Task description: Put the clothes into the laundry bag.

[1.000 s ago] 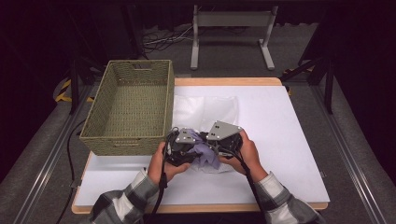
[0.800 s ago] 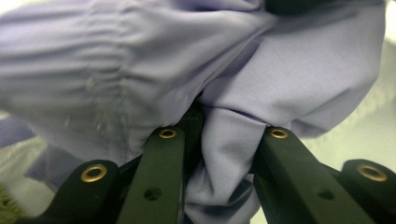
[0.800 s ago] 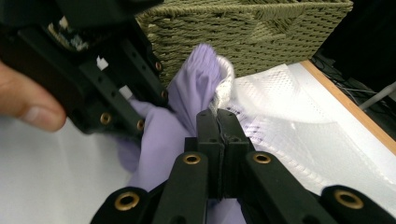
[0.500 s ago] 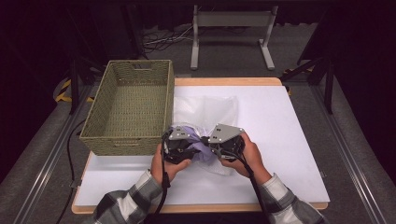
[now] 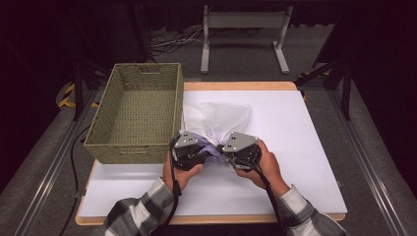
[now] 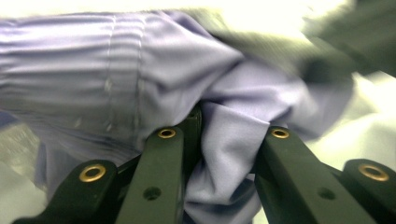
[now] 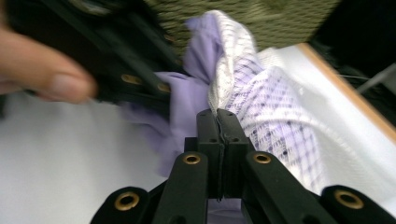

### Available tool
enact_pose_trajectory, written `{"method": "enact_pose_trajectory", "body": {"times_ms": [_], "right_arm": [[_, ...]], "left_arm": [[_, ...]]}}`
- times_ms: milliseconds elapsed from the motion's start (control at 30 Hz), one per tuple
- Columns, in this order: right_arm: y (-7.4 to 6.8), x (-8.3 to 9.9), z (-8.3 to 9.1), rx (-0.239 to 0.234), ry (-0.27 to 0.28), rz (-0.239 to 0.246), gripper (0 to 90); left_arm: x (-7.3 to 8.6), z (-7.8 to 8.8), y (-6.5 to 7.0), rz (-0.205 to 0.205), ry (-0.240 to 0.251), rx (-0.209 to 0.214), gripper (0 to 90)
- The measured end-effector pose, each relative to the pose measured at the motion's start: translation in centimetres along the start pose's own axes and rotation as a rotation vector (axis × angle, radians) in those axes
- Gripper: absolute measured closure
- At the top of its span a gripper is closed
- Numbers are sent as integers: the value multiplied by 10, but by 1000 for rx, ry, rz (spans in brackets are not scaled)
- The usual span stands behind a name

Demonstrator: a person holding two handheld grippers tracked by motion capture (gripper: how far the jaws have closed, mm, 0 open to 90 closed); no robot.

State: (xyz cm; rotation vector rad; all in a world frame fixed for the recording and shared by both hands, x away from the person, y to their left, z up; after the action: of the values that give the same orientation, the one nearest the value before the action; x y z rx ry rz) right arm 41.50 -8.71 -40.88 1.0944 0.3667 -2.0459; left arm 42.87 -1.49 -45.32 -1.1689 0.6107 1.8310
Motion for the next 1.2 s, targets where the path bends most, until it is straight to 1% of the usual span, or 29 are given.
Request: {"method": "enact_pose_trajectory", "body": {"times_ms": [33, 100, 133, 167, 233, 267, 300, 333, 367, 433, 467, 533, 567, 600, 633, 733, 767, 800, 833, 900, 933, 967, 1000, 1033, 1067, 1100, 1133, 1167, 1200], "right_arm": [[1, -1, 3, -8, 3, -8, 899], [3, -3, 7, 7, 21, -12, 899], [3, -3, 8, 6, 21, -13, 899], [2, -3, 8, 11, 18, -13, 899], [1, -2, 8, 1, 12, -10, 900], [0, -1, 8, -3, 7, -12, 900], [0, -1, 8, -3, 7, -12, 900], [-2, 0, 7, -15, 4, -14, 900], [-6, 0, 6, -39, 0, -13, 900], [-10, 1, 4, -59, -13, -12, 900], [-14, 2, 3, -84, -18, -18, 900], [-19, 5, 0, -113, -40, -14, 900], [-22, 6, -1, -128, -43, -12, 900], [-24, 7, -1, -145, -46, -19, 900], [-26, 7, -2, -158, -49, -26, 900], [-28, 8, -1, -179, -56, -34, 900], [-28, 7, 1, -185, -56, -38, 900], [-27, 7, 2, -186, -55, -40, 900], [-26, 7, 2, -180, -53, -40, 899], [-23, 8, 2, -142, -54, -16, 899], [-21, 9, 1, -119, -59, -3, 898], [-18, 11, 0, -87, -66, 16, 898], [-14, 13, -3, -46, -74, 44, 898], [-12, 16, -5, -17, -86, 57, 898], [-10, 17, -7, -14, -89, 58, 898], [-8, 20, -9, -18, -92, 47, 898], [-4, 22, -11, -6, -97, 48, 899], [0, 24, -12, 6, -103, 46, 899], [4, 25, -12, 8, -102, 39, 899]], "left_arm": [[-2, 1, 2, -9, 15, 5, 774], [-3, 3, 4, -27, 12, -3, 773], [-5, 5, 6, -29, 30, 0, 773], [-6, 6, 6, -35, 32, -5, 773], [-8, 8, 5, -45, 45, -27, 771], [-8, 8, 5, -45, 45, -27, 769], [-9, 8, 3, -41, 46, -38, 769], [-9, 6, 1, -30, 40, -44, 766], [-8, 5, 0, -15, 36, -49, 764], [-4, -1, -4, 23, 25, -62, 763], [-1, -4, -6, 36, 15, -63, 762], [4, -9, -10, 82, 6, -70, 757], [6, -11, -11, 98, 1, -66, 755], [7, -13, -12, 98, -2, -69, 753], [8, -14, -13, 88, -8, -82, 754], [5, -17, -10, 62, 5, -91, 752], [3, -16, -9, 68, 17, -91, 751], [2, -17, -9, 64, 26, -91, 749], [2, -17, -10, 53, 21, -92, 738], [1, -19, -10, 40, 35, -85, 700], [1, -20, -10, 14, 35, -92, 689], [3, -22, -11, -47, 4, -115, 672], [5, -24, -11, -99, -23, -129, 650], [6, -25, -12, -130, -33, -135, 626], [9, -26, -10, -148, -44, -121, 600], [10, -27, -8, -162, -54, -93, 561], [12, -27, -6, -175, -75, -63, 521], [12, -25, -7, -195, -78, -68, 481], [12, -25, -7, -195, -78, -68, 458]]}}
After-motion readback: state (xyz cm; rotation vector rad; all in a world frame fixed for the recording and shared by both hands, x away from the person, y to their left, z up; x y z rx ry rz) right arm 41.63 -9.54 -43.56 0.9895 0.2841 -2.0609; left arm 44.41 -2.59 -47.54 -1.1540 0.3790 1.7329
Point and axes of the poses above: each handheld gripper's, and its own axes: z roughly backward along the jaws, x roughly out of its underside, y roughly to its right, the point moved 10 cm from there along -z, roughly forward along the jaws, and after that the axes turned 15 degrees about -z, right-handed, at the moved point
